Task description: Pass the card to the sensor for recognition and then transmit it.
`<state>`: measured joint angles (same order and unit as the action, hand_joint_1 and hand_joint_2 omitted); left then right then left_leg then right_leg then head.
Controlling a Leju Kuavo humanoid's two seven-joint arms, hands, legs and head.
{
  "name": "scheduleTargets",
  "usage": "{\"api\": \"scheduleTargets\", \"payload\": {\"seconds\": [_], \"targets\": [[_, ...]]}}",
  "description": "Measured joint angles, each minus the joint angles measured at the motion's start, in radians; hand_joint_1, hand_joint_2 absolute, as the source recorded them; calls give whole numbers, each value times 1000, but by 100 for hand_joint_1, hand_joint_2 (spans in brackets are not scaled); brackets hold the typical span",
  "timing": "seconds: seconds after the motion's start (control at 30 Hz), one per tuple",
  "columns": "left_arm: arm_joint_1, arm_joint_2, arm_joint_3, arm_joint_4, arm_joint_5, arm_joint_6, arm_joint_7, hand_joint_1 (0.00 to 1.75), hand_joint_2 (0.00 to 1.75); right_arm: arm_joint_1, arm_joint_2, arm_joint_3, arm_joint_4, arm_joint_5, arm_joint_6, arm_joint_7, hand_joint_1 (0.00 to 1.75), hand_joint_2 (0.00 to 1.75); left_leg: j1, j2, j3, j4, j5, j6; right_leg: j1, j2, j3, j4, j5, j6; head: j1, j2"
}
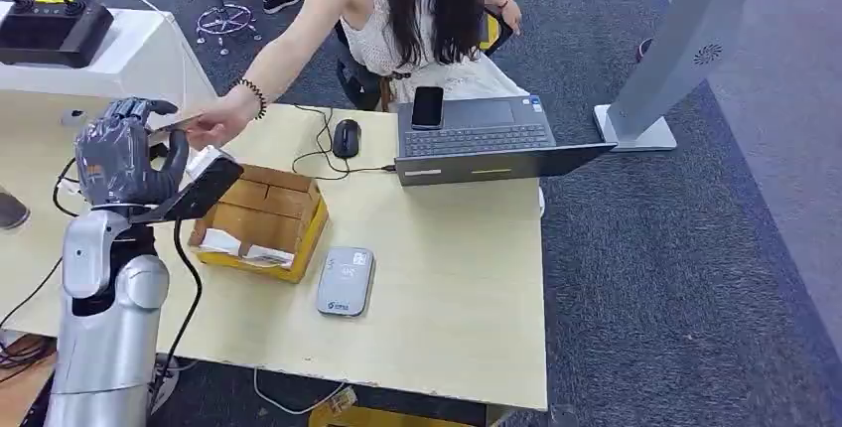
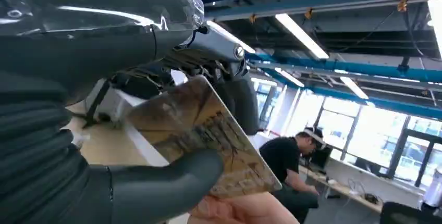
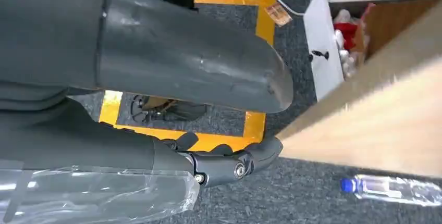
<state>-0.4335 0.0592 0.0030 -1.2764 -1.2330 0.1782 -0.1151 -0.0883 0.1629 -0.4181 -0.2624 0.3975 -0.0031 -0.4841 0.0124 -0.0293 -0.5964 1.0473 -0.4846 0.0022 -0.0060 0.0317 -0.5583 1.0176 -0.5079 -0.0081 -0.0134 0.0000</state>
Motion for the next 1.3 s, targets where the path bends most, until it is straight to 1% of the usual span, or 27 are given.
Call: {"api": "scheduleTargets", "payload": {"seconds": [0.17,0.2,0.43,0.63,0.7,0.8,1.03,1.13,1.3], "targets": [[-50,36,-43,37,-139,40,56,175,175,-8,8,0,3,45,0,22,0,0,0,0,0,0,0,0,0,0,0,0,0,0,0,0],[-54,39,-47,40,-146,44,62,175,175,-8,9,0,4,48,0,22,0,0,0,0,0,0,0,0,0,0,0,1,0,0,0,0],[-63,58,-61,59,-144,51,65,175,175,-10,16,0,5,56,0,22,0,0,0,0,0,0,0,-1,0,0,0,1,0,0,0,0],[-53,58,-64,59,-133,82,64,175,175,-10,19,0,6,57,0,22,0,0,0,0,0,0,0,-1,0,0,0,1,0,0,0,0],[-31,55,-69,54,-130,87,60,175,175,-9,21,0,6,57,-1,21,0,0,0,0,0,0,0,-1,0,0,0,1,0,0,0,0],[26,42,-94,33,-145,98,44,175,175,-9,25,0,6,55,-2,20,0,0,0,0,0,0,0,-1,0,0,0,0,0,0,0,0],[148,-2,-200,10,-213,87,34,175,175,-9,30,-1,6,54,-5,20,0,0,-1,0,0,0,0,0,0,0,-1,0,0,0,0,0],[176,-20,-248,10,-227,72,35,175,175,-9,33,-1,6,55,-5,20,0,0,0,0,0,0,0,0,0,0,-1,0,0,0,0,0],[188,-41,-304,34,-248,59,42,175,175,-9,35,-1,6,58,-5,21,0,0,0,0,0,0,0,0,0,0,0,0,0,0,0,0]]}}
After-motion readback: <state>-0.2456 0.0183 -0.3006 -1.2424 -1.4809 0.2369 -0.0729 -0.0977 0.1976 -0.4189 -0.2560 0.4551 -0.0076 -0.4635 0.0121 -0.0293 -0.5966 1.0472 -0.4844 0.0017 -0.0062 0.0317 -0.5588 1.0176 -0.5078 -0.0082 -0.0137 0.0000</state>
